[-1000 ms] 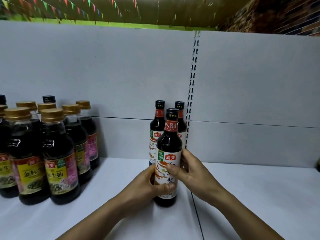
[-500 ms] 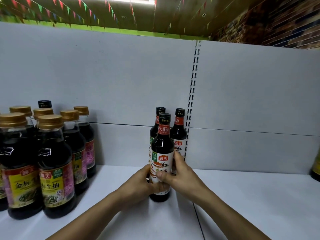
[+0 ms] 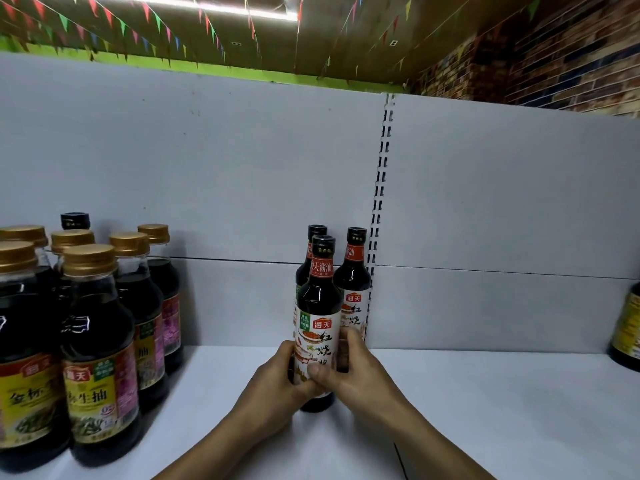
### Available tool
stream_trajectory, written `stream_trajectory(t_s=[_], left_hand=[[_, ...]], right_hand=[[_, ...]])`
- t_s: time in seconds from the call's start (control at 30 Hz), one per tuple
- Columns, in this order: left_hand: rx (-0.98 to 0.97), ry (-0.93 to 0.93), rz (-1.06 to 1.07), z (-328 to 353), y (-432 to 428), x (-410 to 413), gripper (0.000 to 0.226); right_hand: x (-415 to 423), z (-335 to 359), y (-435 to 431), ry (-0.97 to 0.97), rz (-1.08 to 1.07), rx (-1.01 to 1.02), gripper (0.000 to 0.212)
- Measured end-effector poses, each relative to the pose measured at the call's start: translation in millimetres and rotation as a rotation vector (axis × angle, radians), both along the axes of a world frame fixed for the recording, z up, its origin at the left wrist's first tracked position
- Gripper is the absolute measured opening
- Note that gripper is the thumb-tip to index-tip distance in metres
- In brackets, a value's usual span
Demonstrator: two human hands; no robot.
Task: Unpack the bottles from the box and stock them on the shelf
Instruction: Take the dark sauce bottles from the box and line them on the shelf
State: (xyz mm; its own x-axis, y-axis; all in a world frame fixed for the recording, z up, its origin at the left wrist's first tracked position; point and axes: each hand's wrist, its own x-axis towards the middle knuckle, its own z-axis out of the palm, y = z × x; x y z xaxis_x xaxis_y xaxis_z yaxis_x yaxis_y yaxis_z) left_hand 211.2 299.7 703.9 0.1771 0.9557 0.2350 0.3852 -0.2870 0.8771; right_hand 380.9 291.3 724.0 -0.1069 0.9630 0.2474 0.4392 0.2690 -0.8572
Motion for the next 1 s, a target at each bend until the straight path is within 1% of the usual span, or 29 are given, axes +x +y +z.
stream_trajectory(t_s=[0.07, 0.2, 0.33, 0.53, 0.7, 1.0], left_hand=[[0.035, 0.03, -0.004, -1.1, -1.8, -0.3, 0.044], [0.064, 0.032, -0.024, -2.8, -2.7, -2.0, 0.055], [0.075, 0.023, -0.056, -3.7, -1.0, -4.6, 0.066], [0.092, 0.004, -0.05, -4.5, 1.1, -3.1, 0.07], [0.106, 0.032, -0.002, -7.1, 5.0, -3.0, 0.068], [0.133, 0.064, 0.039, -7.7, 6.2, -0.6, 0.065]], right_hand=[[-0.6, -5.9, 0.0, -0.048, 0.001, -0.013, 0.061], [-0.5, -10.9, 2.0, -0.102, -0.019, -0.008, 0.057], [-1.9, -14.6, 5.4, -0.108, -0.048, 0.007, 0.057], [-2.6, -22.2, 11.6, -0.082, -0.059, 0.011, 0.057], [-2.7, -25.3, 11.6, -0.087, -0.046, 0.023, 0.054], [-1.7, -28.3, 13.3, -0.128, -0.018, 0.027, 0.062]])
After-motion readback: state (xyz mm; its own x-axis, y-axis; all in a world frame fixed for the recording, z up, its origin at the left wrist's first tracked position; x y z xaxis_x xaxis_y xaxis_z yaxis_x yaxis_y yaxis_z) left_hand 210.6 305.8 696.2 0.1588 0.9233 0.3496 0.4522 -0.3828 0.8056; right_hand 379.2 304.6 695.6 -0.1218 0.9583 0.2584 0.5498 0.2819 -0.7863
